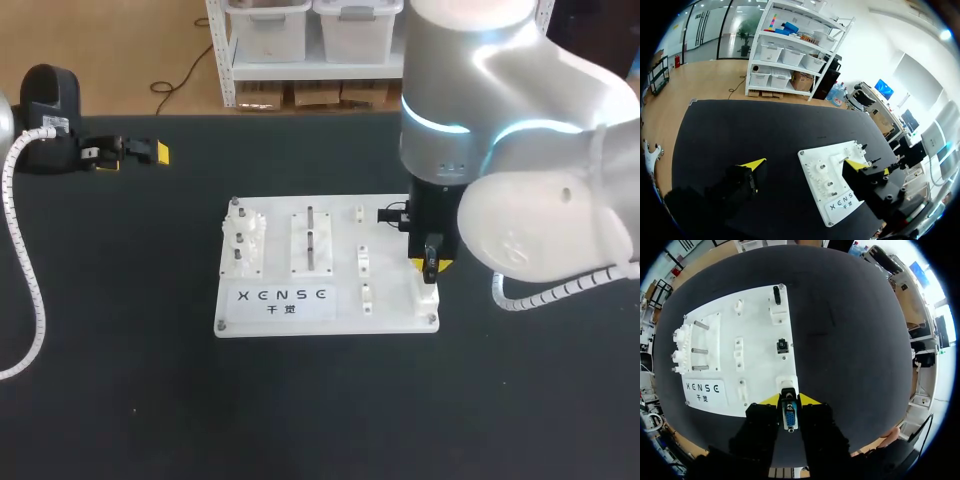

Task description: Insert the USB connector, Ethernet cable, and multi-pin plug into their matching sockets one by one.

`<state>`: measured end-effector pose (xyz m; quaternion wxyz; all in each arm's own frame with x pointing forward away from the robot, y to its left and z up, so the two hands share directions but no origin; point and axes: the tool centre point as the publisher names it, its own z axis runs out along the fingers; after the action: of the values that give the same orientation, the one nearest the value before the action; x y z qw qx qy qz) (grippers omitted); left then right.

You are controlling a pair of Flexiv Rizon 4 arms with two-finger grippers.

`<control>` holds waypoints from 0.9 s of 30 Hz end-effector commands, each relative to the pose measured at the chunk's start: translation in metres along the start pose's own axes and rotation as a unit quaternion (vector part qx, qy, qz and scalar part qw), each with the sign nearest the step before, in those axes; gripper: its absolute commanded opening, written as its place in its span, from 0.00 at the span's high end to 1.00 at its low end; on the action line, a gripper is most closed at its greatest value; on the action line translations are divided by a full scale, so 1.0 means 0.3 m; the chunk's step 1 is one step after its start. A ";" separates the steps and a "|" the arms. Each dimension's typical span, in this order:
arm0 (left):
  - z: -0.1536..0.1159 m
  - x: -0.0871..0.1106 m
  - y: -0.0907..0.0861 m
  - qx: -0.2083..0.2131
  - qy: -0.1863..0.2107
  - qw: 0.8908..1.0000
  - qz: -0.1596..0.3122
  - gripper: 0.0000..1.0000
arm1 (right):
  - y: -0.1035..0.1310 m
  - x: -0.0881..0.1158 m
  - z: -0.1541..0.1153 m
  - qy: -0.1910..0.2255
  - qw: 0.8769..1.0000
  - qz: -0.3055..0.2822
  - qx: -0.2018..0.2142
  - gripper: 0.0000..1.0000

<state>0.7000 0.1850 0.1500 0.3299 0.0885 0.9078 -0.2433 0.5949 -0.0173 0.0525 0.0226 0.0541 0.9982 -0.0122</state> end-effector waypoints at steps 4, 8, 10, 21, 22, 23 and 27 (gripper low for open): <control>0.000 0.000 0.000 0.000 0.000 1.000 0.000 0.00 | -0.017 0.011 0.017 -0.006 1.000 0.000 -0.006 1.00; 0.000 0.000 0.000 0.000 0.000 1.000 0.000 0.00 | -0.014 0.007 -0.005 -0.012 1.000 -0.003 -0.007 0.71; 0.000 0.000 0.000 0.000 0.000 1.000 0.000 0.00 | -0.013 0.004 -0.014 -0.015 1.000 -0.004 -0.006 0.00; 0.000 0.000 0.000 0.000 0.000 1.000 0.000 0.00 | -0.013 0.004 -0.053 -0.023 1.000 -0.005 -0.015 0.00; 0.000 0.000 0.000 0.000 0.000 1.000 0.000 0.00 | -0.013 0.003 -0.059 -0.023 1.000 -0.004 -0.017 0.00; 0.000 0.000 0.000 0.000 0.000 1.000 0.000 0.00 | -0.014 0.003 -0.065 -0.024 1.000 -0.004 -0.017 0.00; 0.000 0.000 0.000 0.000 0.000 1.000 0.000 0.00 | -0.011 -0.002 -0.098 -0.039 0.999 -0.009 -0.021 0.00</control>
<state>0.7000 0.1849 0.1500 0.3299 0.0885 0.9078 -0.2433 0.5998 -0.0179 0.0766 0.0541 0.0466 0.9974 0.0035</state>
